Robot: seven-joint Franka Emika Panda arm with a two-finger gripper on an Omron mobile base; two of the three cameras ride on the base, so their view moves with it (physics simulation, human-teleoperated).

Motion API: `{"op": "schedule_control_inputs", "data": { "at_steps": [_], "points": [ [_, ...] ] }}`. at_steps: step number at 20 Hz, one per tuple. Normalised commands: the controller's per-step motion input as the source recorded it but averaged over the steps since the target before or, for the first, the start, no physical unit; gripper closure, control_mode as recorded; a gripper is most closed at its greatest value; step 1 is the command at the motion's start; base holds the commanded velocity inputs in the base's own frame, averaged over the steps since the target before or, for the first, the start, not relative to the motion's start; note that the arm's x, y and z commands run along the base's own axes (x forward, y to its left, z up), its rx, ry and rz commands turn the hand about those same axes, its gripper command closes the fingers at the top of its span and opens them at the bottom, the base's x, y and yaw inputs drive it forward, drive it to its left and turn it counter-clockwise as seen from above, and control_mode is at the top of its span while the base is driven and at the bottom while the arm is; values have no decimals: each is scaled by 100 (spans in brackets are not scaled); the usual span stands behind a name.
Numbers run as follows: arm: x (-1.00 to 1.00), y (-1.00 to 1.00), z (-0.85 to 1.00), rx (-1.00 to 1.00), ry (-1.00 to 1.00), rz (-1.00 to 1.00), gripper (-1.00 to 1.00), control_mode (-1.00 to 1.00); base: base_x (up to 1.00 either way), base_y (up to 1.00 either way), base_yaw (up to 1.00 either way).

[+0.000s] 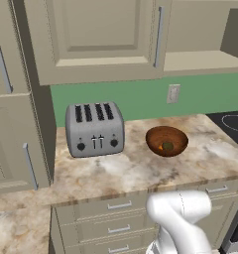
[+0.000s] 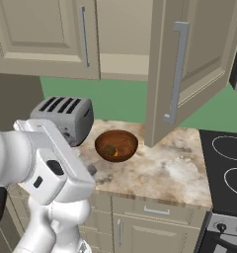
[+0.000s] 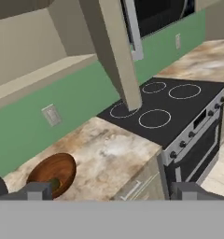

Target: Open the cabinet. Pick the orange and kiwi from the cabinet and place them into the bowl. Then close the cabinet.

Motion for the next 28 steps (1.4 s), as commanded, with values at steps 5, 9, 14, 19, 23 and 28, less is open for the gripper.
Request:
{"op": "schedule_control_inputs", "data": {
  "at_steps": [5, 9, 14, 19, 23, 28],
  "points": [
    [-75, -66, 78, 0, -13, 0, -100, -100, 0, 0, 0],
    [-31, -37, 42, 0, -12, 16, -100, -100, 0, 0, 0],
    [6, -4, -4, 0, -8, 29, -100, -100, 0, 0, 0],
    [8, -4, -18, 0, -22, 17, -100, -100, 0, 0, 0],
    [17, -1, -13, 0, -25, 15, -100, -100, 0, 0, 0],
    [51, -2, -26, 0, -20, 10, -100, -100, 0, 0, 0]
  ]
}}
